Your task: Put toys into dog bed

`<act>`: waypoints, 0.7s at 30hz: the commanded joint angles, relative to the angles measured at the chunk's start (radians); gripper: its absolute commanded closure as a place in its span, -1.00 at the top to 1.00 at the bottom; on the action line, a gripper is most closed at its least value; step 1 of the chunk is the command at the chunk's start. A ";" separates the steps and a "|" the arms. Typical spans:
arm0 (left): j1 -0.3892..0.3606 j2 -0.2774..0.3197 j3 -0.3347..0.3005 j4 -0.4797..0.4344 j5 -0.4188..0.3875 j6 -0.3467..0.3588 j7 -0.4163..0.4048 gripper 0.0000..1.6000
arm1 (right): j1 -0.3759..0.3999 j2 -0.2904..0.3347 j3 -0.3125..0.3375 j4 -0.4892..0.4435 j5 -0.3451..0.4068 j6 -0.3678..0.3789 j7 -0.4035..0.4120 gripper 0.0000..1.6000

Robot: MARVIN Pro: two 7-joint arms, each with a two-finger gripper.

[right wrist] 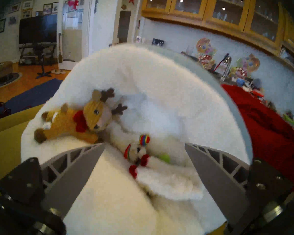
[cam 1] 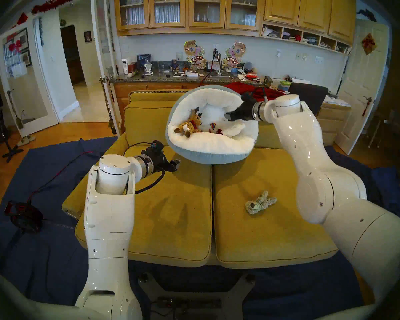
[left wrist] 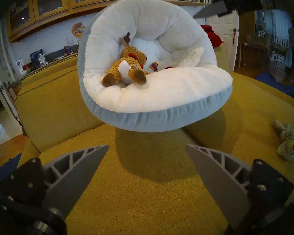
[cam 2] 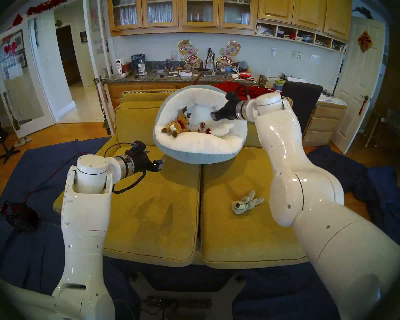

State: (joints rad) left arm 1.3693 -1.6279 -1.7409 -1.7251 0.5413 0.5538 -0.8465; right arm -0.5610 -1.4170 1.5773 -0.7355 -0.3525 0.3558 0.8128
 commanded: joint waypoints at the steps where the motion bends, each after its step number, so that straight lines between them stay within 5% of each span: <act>1: -0.037 0.001 -0.002 -0.029 -0.005 -0.006 0.003 1.00 | -0.055 0.063 0.020 -0.109 0.017 0.013 0.081 1.00; 21: -0.036 0.003 -0.002 -0.027 -0.004 -0.006 0.000 1.00 | -0.255 0.166 0.070 -0.305 0.036 0.056 0.283 1.00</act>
State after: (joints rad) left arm 1.3691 -1.6249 -1.7410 -1.7242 0.5418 0.5538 -0.8495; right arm -0.7634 -1.3067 1.6325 -0.9538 -0.3239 0.3979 1.0394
